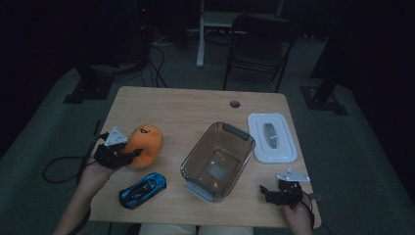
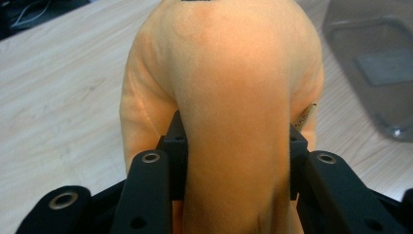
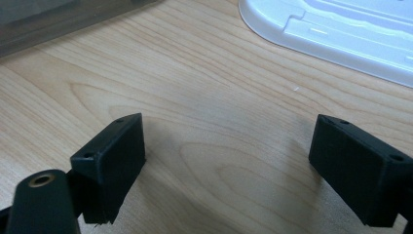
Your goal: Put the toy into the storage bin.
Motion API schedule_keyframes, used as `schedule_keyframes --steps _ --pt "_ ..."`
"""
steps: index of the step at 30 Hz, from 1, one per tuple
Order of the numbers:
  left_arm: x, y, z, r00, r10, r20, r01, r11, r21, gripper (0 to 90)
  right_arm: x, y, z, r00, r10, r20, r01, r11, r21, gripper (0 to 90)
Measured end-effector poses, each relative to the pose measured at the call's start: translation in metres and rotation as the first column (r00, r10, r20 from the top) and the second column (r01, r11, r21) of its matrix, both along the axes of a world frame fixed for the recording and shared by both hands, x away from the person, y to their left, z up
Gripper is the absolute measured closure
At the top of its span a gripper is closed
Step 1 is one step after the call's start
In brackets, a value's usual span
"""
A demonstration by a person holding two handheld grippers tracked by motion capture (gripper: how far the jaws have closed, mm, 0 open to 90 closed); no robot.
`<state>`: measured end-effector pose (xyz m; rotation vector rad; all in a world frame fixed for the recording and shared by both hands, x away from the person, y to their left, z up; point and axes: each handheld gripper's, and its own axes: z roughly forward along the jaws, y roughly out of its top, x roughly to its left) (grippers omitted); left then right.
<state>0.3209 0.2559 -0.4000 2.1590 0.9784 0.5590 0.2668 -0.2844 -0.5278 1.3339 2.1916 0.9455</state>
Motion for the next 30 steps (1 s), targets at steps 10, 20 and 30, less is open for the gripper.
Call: schedule_keyframes --steps 10,20,30 --pt "0.006 -0.026 0.032 0.9934 -0.100 0.056 0.101 0.9949 -0.006 62.2 0.000 0.000 0.000 1.0000 0.001 0.002 -0.001 1.0000 -0.001 12.8" --pt "0.007 -0.054 0.057 0.9737 -0.202 0.106 0.205 0.9784 -0.025 62.1 0.000 0.000 0.000 1.0000 0.000 0.002 0.000 1.0000 0.000 12.8" --pt "0.018 -0.097 0.073 0.9390 -0.321 0.124 0.321 0.9468 0.014 61.8 0.000 0.000 0.000 1.0000 0.000 0.002 0.000 1.0000 0.000 12.9"
